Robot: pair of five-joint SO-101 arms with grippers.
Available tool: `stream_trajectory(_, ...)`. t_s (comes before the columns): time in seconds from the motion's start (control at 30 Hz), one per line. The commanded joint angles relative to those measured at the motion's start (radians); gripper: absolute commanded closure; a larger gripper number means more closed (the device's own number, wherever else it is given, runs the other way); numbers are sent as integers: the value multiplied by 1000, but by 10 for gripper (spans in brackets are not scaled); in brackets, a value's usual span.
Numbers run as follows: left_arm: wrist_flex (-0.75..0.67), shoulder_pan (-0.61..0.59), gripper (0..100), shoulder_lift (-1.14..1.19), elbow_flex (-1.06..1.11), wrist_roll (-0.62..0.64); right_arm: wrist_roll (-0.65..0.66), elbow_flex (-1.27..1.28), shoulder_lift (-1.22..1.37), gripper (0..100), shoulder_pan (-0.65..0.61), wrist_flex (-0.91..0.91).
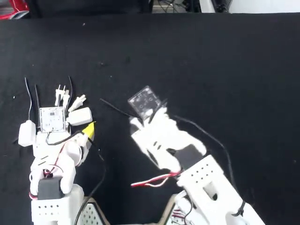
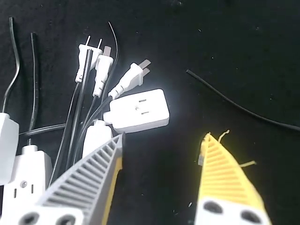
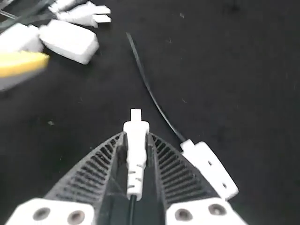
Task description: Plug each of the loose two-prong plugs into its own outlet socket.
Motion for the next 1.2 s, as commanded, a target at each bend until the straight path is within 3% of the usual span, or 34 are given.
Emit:
stream_trajectory(0.0,0,2,737,3,-35,-11,31,-62,-28,988,20,64)
stream_trajectory(0.2,-9,5,737,75,-58,-15,92,-145,42,988,75,216)
stream_trajectory(0.33,-14,81,737,250,-150,-54,103,-191,153,988,115,281)
stream_trajectory(0.53,-172,127,737,585,-292,-55,104,-208,255,988,230,284)
stream_trajectory(0.77,-364,156,737,1080,-539,-49,114,-197,309,988,242,276)
stream_trajectory(1.0,-377,262,737,1531,-862,-25,118,-196,360,988,247,230)
stream_trajectory(1.17,-376,262,737,1768,-1003,20,118,-199,384,988,348,158)
